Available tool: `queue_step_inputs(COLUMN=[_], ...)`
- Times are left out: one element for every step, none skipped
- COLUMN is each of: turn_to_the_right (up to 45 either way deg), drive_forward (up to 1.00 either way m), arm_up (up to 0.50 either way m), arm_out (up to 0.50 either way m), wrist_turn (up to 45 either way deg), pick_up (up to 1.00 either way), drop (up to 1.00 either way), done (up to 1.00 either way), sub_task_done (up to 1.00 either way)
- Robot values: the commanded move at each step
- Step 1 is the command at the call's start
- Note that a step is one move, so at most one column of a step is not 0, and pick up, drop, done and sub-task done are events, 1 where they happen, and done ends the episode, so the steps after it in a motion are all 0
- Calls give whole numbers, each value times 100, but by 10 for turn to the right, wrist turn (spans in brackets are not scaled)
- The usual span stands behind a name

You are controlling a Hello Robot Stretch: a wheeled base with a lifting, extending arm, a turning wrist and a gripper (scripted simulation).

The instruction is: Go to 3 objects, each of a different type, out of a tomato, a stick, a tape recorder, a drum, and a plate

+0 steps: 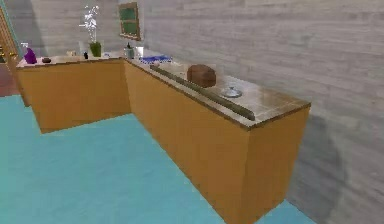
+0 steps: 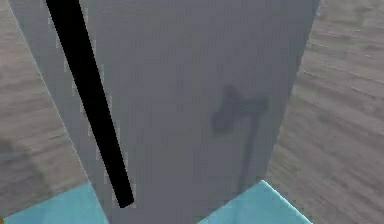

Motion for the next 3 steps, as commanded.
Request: queue_step_inputs(turn_to_the_right=[-450,-450,-150], drive_forward=[0,0,0], arm_up=[0,0,0], arm_out=[0,0,0], wrist_turn=[0,0,0], pick_up=[0,0,0], drop=[0,0,0], done=[0,0,0], sub_task_done=[0,0,0])
